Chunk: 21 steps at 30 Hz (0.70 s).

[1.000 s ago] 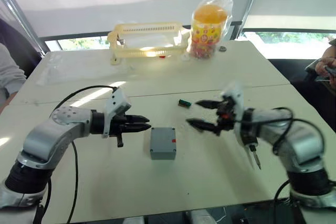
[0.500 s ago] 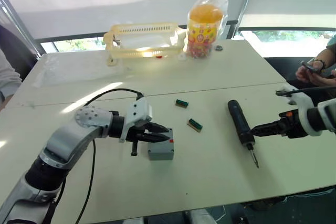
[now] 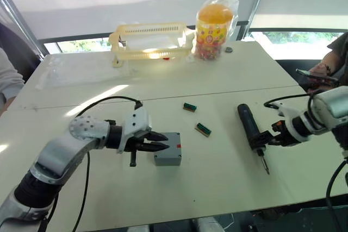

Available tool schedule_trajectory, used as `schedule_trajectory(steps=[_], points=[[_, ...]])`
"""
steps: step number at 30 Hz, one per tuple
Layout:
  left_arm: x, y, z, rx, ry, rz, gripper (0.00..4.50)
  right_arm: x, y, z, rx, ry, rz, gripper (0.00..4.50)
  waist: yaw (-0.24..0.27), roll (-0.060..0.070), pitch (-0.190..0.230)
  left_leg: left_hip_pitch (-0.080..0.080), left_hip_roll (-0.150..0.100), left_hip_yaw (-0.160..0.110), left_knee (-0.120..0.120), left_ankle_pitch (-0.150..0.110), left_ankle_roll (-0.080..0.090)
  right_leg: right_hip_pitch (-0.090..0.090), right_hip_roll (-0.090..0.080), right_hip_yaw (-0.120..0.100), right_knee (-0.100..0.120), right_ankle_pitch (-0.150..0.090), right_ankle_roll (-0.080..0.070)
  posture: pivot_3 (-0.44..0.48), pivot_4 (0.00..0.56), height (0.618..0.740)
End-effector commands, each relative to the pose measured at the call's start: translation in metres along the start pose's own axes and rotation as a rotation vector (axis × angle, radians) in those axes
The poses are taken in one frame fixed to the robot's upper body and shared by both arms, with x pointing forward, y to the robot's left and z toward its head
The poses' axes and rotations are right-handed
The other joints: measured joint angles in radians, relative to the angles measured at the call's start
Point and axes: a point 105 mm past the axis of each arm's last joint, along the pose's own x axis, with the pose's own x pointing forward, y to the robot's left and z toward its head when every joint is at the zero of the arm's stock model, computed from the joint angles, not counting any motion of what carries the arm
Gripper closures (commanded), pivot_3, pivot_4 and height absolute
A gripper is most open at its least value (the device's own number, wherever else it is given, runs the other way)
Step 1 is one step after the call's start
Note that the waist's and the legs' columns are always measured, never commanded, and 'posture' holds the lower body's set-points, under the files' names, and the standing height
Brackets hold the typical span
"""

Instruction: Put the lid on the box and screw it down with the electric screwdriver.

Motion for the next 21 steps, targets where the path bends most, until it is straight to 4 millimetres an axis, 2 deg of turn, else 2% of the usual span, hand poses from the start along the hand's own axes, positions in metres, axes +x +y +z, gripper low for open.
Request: schedule_trajectory(steps=[1,3,5,6,9,13,14,17,19,21], points=[[-0.007,0.002,0.01,0.04,-0.017,0.046,3.56,0.005,-0.008,0.004,-0.051,0.007,-0.079,0.54,0.0,-0.001,0.0,0.0,0.0,0.0,0.0,0.0,0.0,0.0,0.0,0.0,0.0,0.0,0.0,0.0,0.15,0.74],[-0.007,0.002,0.01,0.036,-0.019,0.055,3.56,0.011,-0.015,0.002,-0.083,0.028,-0.122,1.35,0.0,-0.002,-0.001,0.0,0.0,0.0,0.001,0.0,0.0,0.0,0.0,0.0,0.0,0.0,0.0,0.0,0.15,0.74],[-0.007,0.001,0.009,0.031,-0.018,0.061,3.56,0.014,-0.016,-0.002,-0.103,0.057,-0.131,2.4,0.0,-0.003,-0.002,0.0,0.0,0.0,0.001,0.0,0.0,0.001,0.0,0.0,0.0,0.0,0.0,0.0,0.15,0.74],[-0.008,0.001,0.008,0.028,-0.016,0.065,3.56,0.015,-0.014,-0.005,-0.109,0.075,-0.122,2.75,0.0,-0.005,-0.003,0.0,0.0,0.0,0.002,0.0,0.0,0.001,0.0,0.0,0.0,0.0,0.0,0.0,0.15,0.74],[-0.01,0.003,0.006,0.026,-0.01,0.075,3.56,0.014,-0.017,-0.01,-0.109,0.095,-0.14,2.76,0.003,-0.006,-0.004,0.001,0.0,0.0,0.002,0.0,0.0,0.002,0.0,-0.001,0.0,0.0,0.0,0.0,0.15,0.74],[-0.023,0.017,-0.002,0.018,0.025,0.135,3.56,-0.003,-0.029,0.008,0.061,-0.046,-0.188,2.76,0.004,-0.007,-0.004,0.001,0.0,0.0,0.002,0.0,0.0,0.002,0.0,-0.001,0.0,0.0,0.0,0.0,0.15,0.74],[-0.029,0.023,-0.004,0.01,0.033,0.155,3.56,-0.013,-0.029,0.016,0.1,-0.117,-0.179,2.76,0.003,-0.007,-0.004,0.001,0.0,0.0,0.002,0.0,0.0,0.002,0.0,0.0,0.0,0.0,0.0,0.0,0.15,0.74],[-0.045,0.037,-0.008,-0.013,0.033,0.185,3.56,-0.038,-0.026,0.037,0.061,-0.312,-0.262,2.76,0.007,-0.003,-0.002,-0.001,-0.001,0.0,0.002,0.0,0.0,0.001,-0.001,0.0,0.0,0.0,0.0,0.0,0.15,0.74],[-0.047,0.041,-0.003,-0.058,-0.021,0.143,3.56,-0.063,-0.01,0.053,0.007,-0.508,-0.282,2.76,0.006,-0.001,0.0,-0.002,-0.001,0.0,0.001,0.0,0.0,-0.002,-0.001,0.0,0.0,0.0,0.0,0.0,0.15,0.74],[-0.047,0.043,0.001,-0.083,-0.054,0.105,3.56,-0.078,0.0,0.058,-0.024,-0.646,-0.324,2.76,0.002,0.0,0.0,-0.002,0.0,0.0,-0.001,0.0,0.0,-0.003,0.0,0.0,0.001,0.0,0.0,0.0,0.15,0.74]])
